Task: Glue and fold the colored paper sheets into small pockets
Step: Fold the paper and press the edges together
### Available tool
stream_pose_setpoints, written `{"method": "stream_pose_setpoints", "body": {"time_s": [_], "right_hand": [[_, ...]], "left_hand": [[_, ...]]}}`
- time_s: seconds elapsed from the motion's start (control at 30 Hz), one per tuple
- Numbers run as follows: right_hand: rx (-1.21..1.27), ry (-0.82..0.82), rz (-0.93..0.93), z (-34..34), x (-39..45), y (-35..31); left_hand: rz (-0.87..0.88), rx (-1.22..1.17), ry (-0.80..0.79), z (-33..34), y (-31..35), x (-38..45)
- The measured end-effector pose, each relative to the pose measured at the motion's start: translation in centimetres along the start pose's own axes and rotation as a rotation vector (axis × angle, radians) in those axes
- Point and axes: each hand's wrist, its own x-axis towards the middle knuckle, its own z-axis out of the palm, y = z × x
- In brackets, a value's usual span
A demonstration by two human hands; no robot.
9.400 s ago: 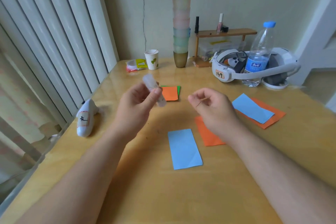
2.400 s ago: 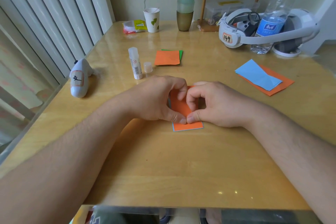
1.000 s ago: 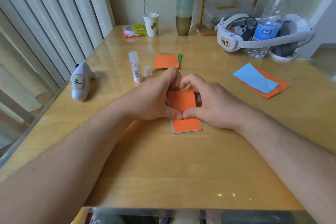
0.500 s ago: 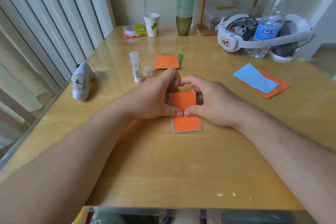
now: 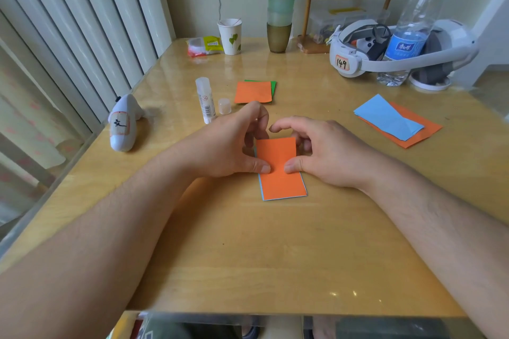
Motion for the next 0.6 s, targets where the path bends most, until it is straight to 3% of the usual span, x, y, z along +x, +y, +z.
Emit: {"method": "stream_pose_setpoints", "body": {"time_s": [0.6], "right_hand": [[-0.038,0.026,-0.04,0.6,0.72,-0.06]], "left_hand": [[0.018,0.006,0.029,0.49,0.39,0.13]]}}
